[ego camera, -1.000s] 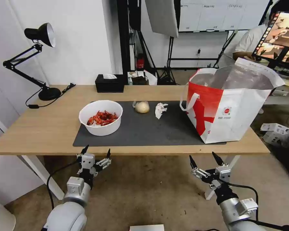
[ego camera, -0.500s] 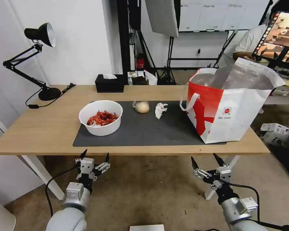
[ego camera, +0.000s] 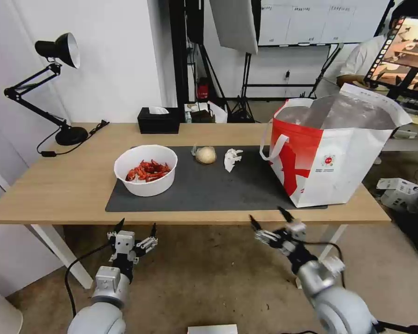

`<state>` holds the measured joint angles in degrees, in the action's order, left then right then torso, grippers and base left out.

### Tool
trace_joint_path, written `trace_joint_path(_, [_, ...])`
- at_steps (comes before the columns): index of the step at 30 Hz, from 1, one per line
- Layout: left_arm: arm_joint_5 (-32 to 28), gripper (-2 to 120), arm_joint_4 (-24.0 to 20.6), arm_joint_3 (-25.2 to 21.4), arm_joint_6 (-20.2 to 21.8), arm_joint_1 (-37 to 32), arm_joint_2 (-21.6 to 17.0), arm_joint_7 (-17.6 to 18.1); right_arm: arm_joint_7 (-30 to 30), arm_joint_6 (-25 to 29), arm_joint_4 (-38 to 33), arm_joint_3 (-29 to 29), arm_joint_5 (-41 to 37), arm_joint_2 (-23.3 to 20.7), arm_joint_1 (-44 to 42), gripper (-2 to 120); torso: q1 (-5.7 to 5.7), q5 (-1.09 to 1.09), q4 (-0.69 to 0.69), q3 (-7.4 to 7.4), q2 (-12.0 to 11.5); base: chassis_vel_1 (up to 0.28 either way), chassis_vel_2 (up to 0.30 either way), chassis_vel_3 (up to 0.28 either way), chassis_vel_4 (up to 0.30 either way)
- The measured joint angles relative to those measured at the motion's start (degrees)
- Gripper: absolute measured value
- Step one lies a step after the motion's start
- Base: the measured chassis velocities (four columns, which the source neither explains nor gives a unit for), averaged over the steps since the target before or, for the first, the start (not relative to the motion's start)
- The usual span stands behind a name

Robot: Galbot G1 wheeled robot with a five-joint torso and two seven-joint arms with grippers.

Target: Pick up the trash from the table and place it into the takeout bag.

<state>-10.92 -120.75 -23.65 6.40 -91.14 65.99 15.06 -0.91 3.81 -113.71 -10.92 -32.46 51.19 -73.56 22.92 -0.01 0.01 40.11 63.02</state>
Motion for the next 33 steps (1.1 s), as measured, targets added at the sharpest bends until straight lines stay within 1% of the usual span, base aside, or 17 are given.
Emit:
trace_joint_path(2, [-0.18,100,-0.02,-0.44,0.00,-0.01,0.27,0.09,-0.06,-0.02,3.68,5.23,-2.15,-1.27,8.11,100,0.00,0.03,-0.04,0.00,0.00,0.000,0.000,0.000,0.000])
trace_joint_path(3, [-0.24,100,-0.02,-0.73,-0.01,-0.06,0.35,0.13,-1.13,-0.01,6.14,8.34,-3.14,-1.40,13.55,100,0.00,0.02,-0.01,0.00,0.00,0.000,0.000,0.000,0.000])
trace_joint_path(5, [-0.27,100,-0.02,-0.99,0.00,-0.16,0.36,0.17,-1.77,0.00,7.51,10.22,-3.65,-1.35,16.25,100,0.00,-0.01,-0.01,0.00,0.01,0.000,0.000,0.000,0.000])
trace_joint_path(8, [-0.38,100,0.07,-2.10,-0.12,-0.63,0.21,0.21,-7.16,-2.67,14.33,20.27,-5.27,0.59,28.72,100,0.01,0.03,-0.01,0.00,0.00,0.000,0.000,0.000,0.000])
trace_joint_path(9, [-0.38,100,0.07,-2.10,-0.12,-0.63,0.21,0.21,-7.16,-2.67,14.33,20.27,-5.27,0.59,28.72,100,0.01,0.03,-0.01,0.00,0.00,0.000,0.000,0.000,0.000])
trace_joint_path(10, [-0.43,100,0.16,-2.34,-0.19,-0.73,0.15,0.23,-10.84,-5.15,16.80,23.78,-6.25,2.11,33.43,100,0.00,-0.01,-0.02,0.00,0.00,0.000,0.000,0.000,0.000])
trace_joint_path(11, [-0.43,100,0.16,-2.38,-0.20,-0.74,0.15,0.23,-11.44,-5.57,17.21,24.27,-6.47,2.40,34.16,100,0.00,-0.01,-0.02,0.01,0.00,0.000,0.000,0.000,0.000])
trace_joint_path(12, [-0.46,100,0.19,-2.55,-0.25,-0.78,0.15,0.25,-16.40,-9.04,20.46,27.68,-8.10,5.02,39.84,100,0.01,0.00,-0.01,0.01,0.00,0.000,0.000,0.000,0.000])
trace_joint_path(13, [-0.46,100,0.19,-2.55,-0.25,-0.78,0.15,0.25,-16.40,-9.04,20.46,27.68,-8.10,5.02,39.84,100,0.01,0.00,-0.01,0.01,0.00,0.000,0.000,0.000,0.000])
trace_joint_path(15, [-0.48,100,0.20,-2.62,-0.27,-0.89,0.35,0.25,-24.44,-14.08,25.21,30.78,-9.77,9.62,46.04,100,0.01,-0.02,0.00,0.01,-0.01,0.000,0.000,0.000,0.000])
trace_joint_path(16, [-0.48,100,0.17,-2.67,-0.27,-0.97,0.43,0.25,-28.05,-16.79,27.74,31.67,-11.53,11.95,48.58,100,0.01,0.01,0.00,0.01,-0.01,0.000,0.000,0.000,0.000])
trace_joint_path(17, [-0.48,100,0.17,-2.67,-0.27,-0.97,0.43,0.25,-28.05,-16.79,27.74,31.67,-11.53,11.95,48.58,100,0.01,0.01,0.00,0.01,-0.01,0.000,0.000,0.000,0.000])
trace_joint_path(20, [-0.47,100,0.17,-2.92,-0.57,-1.32,0.62,0.25,-32.80,-21.25,35.05,32.47,-14.62,16.79,53.34,100,0.00,-0.01,0.00,0.00,0.00,0.000,0.000,0.000,0.000])
trace_joint_path(21, [-0.47,100,0.17,-2.92,-0.57,-1.32,0.62,0.25,-32.80,-21.25,35.05,32.47,-14.62,16.79,53.34,100,0.00,-0.01,0.00,0.00,0.00,0.000,0.000,0.000,0.000])
trace_joint_path(24, [-0.45,100,0.45,-3.09,-0.99,-1.52,0.72,0.24,-33.14,-21.90,43.05,32.50,-14.75,20.47,56.41,100,0.01,0.00,-0.02,0.00,0.00,0.000,0.000,0.000,0.000])
trace_joint_path(27, [-0.45,100,0.56,-3.11,-1.13,-1.55,0.74,0.21,-32.68,-21.97,47.64,32.23,-14.37,22.59,58.04,100,0.01,0.00,-0.02,0.00,-0.01,0.000,0.000,0.000,0.000])
trace_joint_path(33, [-0.44,100,0.64,-3.13,-1.28,-1.54,0.88,0.14,-30.81,-21.97,54.38,31.56,-13.18,26.01,60.80,100,0.00,0.00,-0.02,0.00,0.00,0.000,0.000,0.000,0.000])
